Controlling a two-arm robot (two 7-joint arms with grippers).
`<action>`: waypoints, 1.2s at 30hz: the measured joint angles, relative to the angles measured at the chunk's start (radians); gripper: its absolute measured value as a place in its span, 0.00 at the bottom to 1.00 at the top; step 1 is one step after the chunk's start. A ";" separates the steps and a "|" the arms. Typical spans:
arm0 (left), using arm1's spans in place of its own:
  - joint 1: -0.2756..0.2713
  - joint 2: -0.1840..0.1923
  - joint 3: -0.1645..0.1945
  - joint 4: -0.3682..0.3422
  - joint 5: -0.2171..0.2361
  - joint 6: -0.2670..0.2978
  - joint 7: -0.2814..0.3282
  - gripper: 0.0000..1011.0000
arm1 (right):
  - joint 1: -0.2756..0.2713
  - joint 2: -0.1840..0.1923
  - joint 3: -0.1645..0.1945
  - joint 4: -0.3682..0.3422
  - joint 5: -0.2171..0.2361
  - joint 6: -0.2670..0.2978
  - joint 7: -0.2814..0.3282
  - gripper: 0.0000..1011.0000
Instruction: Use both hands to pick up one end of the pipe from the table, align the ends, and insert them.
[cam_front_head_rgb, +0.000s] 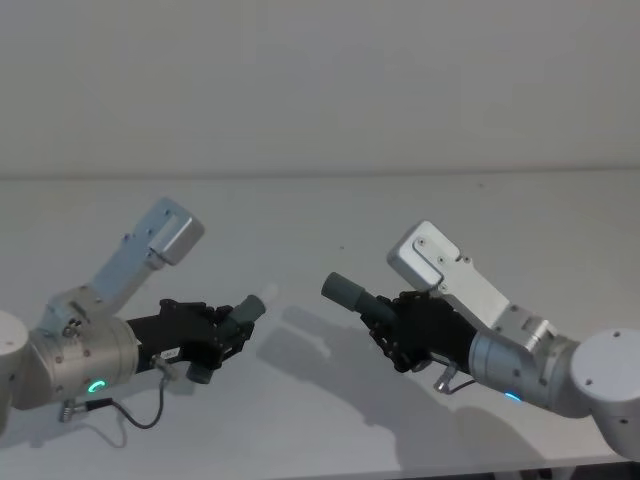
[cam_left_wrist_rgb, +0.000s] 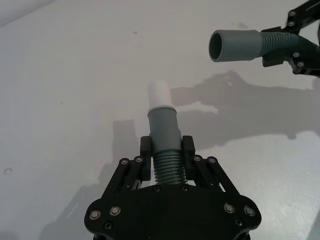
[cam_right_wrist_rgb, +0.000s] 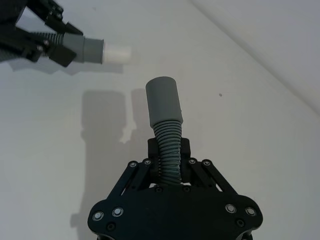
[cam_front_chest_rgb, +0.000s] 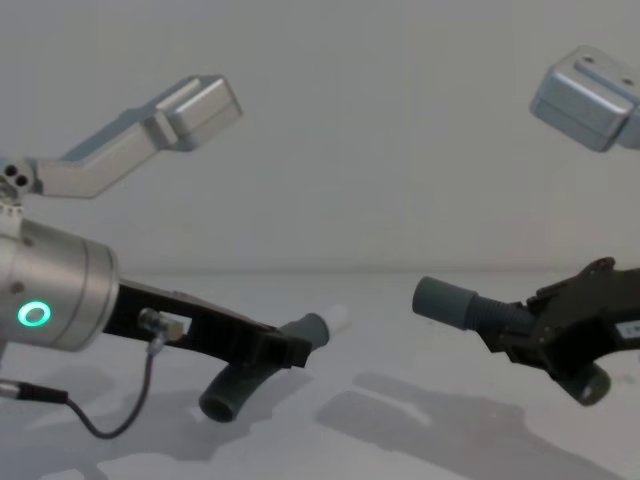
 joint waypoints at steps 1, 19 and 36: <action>-0.002 0.007 0.002 -0.001 -0.001 -0.004 -0.008 0.32 | -0.001 0.006 0.000 -0.002 -0.001 -0.005 0.004 0.19; -0.111 0.085 0.073 0.024 -0.024 -0.087 -0.236 0.32 | -0.013 0.088 0.016 -0.007 -0.013 -0.097 0.091 0.19; -0.227 0.096 0.159 0.062 -0.043 -0.103 -0.415 0.32 | -0.023 0.124 0.042 0.010 0.028 -0.176 0.175 0.19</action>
